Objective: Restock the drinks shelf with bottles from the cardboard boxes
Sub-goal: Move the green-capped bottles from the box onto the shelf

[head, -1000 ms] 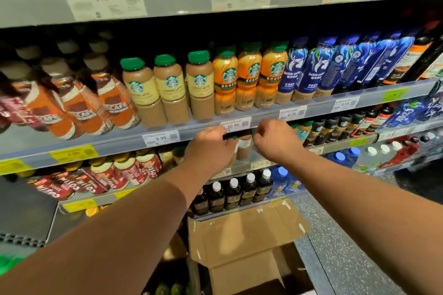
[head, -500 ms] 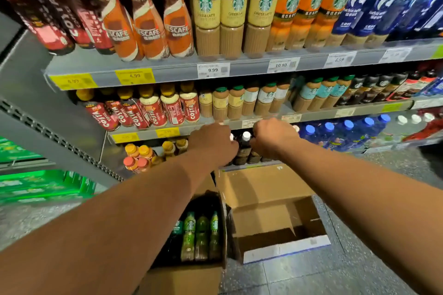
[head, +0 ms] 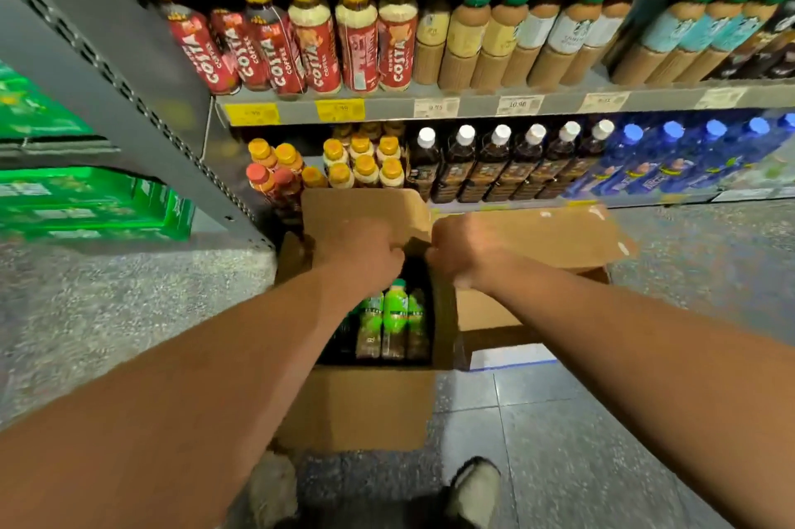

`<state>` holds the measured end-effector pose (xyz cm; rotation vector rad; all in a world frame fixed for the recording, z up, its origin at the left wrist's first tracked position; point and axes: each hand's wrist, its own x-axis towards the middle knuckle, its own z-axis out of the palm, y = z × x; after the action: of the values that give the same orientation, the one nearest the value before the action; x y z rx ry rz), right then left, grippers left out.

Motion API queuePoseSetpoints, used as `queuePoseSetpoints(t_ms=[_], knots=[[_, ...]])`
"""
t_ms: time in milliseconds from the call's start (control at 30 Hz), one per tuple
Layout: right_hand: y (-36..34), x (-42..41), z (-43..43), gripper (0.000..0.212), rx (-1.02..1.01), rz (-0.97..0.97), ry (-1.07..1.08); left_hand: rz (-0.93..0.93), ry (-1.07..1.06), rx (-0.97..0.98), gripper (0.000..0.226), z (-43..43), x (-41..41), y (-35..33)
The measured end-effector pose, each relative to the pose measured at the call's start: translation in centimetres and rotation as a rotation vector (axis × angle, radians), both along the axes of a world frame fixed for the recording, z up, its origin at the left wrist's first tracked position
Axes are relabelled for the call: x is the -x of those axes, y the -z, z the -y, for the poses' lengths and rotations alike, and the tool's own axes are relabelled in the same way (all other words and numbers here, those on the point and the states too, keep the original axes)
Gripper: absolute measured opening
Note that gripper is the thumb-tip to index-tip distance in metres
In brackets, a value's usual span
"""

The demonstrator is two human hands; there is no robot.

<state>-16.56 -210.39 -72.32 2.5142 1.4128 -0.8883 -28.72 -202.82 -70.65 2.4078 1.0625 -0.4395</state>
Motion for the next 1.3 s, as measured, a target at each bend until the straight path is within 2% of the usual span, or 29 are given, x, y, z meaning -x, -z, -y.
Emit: queuePoseSetpoints(t_ms=[167,400,600,733,833,933,1133,1200,1300], knots=[[4.9,3.7,-1.3,0.036,0.018,-0.084,0.205,-0.089,0.084,0.028,0.031,-1.5,4.0,5.4],[12.6,7.8,-0.1,0.033,0.081,-0.162,0.380,-0.145,0.114,0.081,0.032,-1.3,7.9,14.6],[21.7,9.5,1.4,0.032,0.150,-0.225,0.525,-0.125,0.008,0.176,0.027,0.4,8.8,23.1],[26.3,10.7,2.0,0.030,0.059,-0.273,0.625,-0.134,-0.162,0.215,0.039,1.0,8.9,28.0],[28.3,11.9,1.5,0.025,-0.004,-0.257,0.581,-0.172,-0.340,0.225,0.051,0.6,9.1,30.6],[29.5,13.4,0.4,0.032,-0.081,-0.223,0.488,-0.194,-0.490,0.231,0.056,0.2,9.6,32.2],[31.1,13.4,-3.1,0.031,-0.217,-0.187,0.452,-0.111,-0.705,0.245,0.058,0.3,9.4,34.1],[31.6,12.7,-4.7,0.034,-0.243,-0.149,0.391,-0.127,-0.735,0.214,0.066,0.3,9.3,34.5],[32.6,11.6,-7.2,0.044,-0.153,-0.052,0.189,-0.175,-0.714,0.179,0.075,0.7,9.6,35.0]])
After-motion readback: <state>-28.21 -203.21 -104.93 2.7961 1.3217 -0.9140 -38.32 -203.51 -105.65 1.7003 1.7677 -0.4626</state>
